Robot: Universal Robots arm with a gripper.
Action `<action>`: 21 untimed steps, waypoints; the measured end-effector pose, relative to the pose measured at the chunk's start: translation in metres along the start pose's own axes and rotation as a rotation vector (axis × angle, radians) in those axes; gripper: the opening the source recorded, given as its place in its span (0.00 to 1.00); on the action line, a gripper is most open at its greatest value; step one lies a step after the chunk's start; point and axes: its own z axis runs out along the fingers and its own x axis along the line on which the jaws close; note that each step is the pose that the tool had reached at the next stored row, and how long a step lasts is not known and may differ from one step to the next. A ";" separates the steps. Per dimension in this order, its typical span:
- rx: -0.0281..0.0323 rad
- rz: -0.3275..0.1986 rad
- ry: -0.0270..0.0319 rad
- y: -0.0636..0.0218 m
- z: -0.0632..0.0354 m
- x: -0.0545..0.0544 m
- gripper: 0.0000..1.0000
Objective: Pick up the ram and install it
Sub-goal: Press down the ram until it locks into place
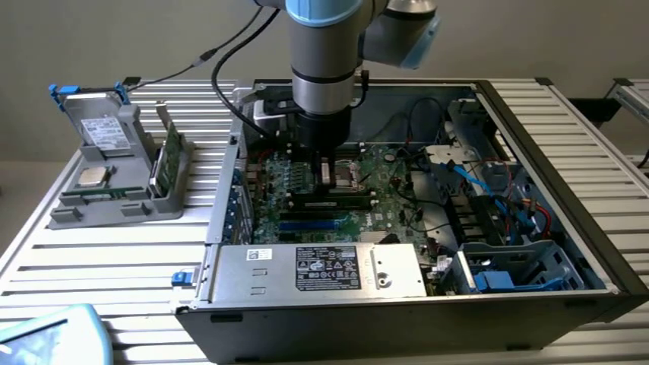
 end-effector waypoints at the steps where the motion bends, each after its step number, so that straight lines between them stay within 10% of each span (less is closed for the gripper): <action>1: -0.0050 0.000 -0.0005 -0.0023 -0.0001 0.000 0.10; 21: -0.0996 0.000 -0.0057 -0.0353 -0.0018 0.002 0.10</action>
